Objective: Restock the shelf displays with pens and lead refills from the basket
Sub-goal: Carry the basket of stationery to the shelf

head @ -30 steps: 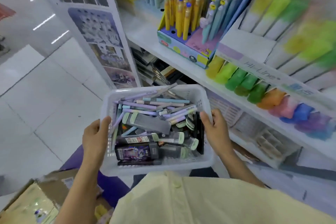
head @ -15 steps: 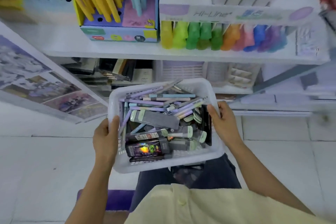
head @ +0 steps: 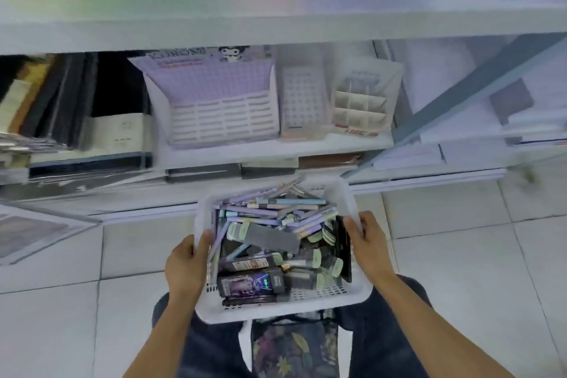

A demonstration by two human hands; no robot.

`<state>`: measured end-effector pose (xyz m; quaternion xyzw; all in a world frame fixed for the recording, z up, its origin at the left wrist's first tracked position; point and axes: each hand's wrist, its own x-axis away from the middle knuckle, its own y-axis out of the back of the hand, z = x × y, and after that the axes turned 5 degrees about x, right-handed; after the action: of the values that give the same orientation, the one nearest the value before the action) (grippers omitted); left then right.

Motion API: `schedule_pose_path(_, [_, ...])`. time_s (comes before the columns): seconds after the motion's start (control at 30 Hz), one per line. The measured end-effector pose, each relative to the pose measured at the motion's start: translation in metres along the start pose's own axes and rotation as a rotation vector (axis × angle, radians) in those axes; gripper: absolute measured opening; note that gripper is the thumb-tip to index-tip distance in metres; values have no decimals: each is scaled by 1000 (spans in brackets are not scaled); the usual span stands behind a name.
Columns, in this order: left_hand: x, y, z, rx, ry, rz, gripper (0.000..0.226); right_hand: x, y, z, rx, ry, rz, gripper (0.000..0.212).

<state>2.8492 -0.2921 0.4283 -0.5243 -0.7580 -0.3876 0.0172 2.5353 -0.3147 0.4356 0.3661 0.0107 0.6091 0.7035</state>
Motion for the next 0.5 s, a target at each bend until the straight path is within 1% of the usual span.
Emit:
schedule_pose_path(0.13, [-46, -61, 46, -79, -2, 18, 53, -49, -40, -71, -25, -51, 1, 28])
schedule_pose_path(0.3, [-111, -139, 127, -165, 25, -5, 55, -116, -109, -161, -6, -100, -14, 21])
schedule_pose_path(0.43, [-152, -202, 191, -191, 102, -49, 49, -163, -165, -226, 58, -128, -47, 18])
schedule_pose_path(0.5, [-166, -232, 218, -182, 137, -67, 49, -182, -189, -256, 85, -131, -88, 20])
